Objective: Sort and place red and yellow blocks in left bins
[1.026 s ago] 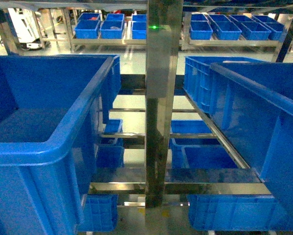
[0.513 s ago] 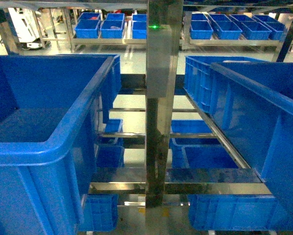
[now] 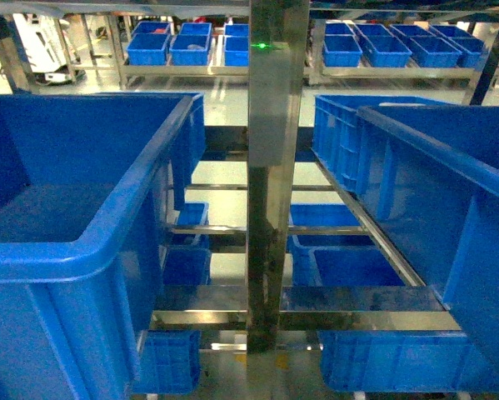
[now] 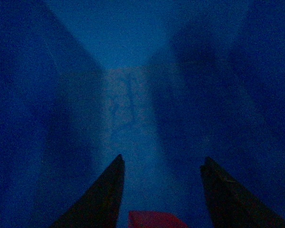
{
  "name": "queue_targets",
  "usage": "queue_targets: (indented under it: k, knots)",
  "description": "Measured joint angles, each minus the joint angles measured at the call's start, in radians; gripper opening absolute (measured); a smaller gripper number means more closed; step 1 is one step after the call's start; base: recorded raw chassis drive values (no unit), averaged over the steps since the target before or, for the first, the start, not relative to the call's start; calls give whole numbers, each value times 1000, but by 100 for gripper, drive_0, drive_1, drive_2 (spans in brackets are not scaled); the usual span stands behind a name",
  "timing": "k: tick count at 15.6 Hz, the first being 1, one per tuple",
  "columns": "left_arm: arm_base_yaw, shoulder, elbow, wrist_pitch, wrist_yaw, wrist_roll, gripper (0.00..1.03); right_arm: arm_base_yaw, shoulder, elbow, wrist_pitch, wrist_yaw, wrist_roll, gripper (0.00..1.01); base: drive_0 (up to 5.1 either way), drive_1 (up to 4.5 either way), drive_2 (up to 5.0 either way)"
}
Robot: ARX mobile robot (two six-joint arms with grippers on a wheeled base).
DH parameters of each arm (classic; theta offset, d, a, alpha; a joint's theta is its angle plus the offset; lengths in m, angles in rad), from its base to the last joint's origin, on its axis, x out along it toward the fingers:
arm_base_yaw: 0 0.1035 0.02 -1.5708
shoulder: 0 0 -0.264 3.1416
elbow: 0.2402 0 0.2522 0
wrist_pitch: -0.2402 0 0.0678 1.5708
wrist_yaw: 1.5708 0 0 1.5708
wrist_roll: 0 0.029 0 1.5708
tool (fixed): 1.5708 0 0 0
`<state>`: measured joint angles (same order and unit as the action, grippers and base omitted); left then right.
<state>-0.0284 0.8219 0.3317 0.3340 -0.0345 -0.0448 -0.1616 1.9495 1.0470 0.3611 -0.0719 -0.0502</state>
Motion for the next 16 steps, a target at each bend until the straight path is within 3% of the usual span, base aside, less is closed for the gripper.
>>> queue_targets:
  k: [4,5,7,9,12,14,16]
  knots:
    - [0,0,0,0,0,0,22,59,-63,-14,73,-14,-37,87,0,0,0]
    - [0,0,0,0,0,0,22,95,-150,-32,66,-41,-56,99,0,0,0]
    - [0,0,0,0,0,0,22,140,-278,-124,32,-73,-55,98,0,0,0]
    - [0,0,0,0,0,0,22,159,-374,-219,68,-76,-26,98,0,0,0]
    - [0,0,0,0,0,0,22,145,-627,-387,114,-49,-17,98,0,0,0]
    - [0,0,0,0,0,0,22,111,-777,-429,78,-53,17,98,0,0,0]
    - [0,0,0,0,0,0,22,94,-930,-457,13,-48,85,98,0,0,0]
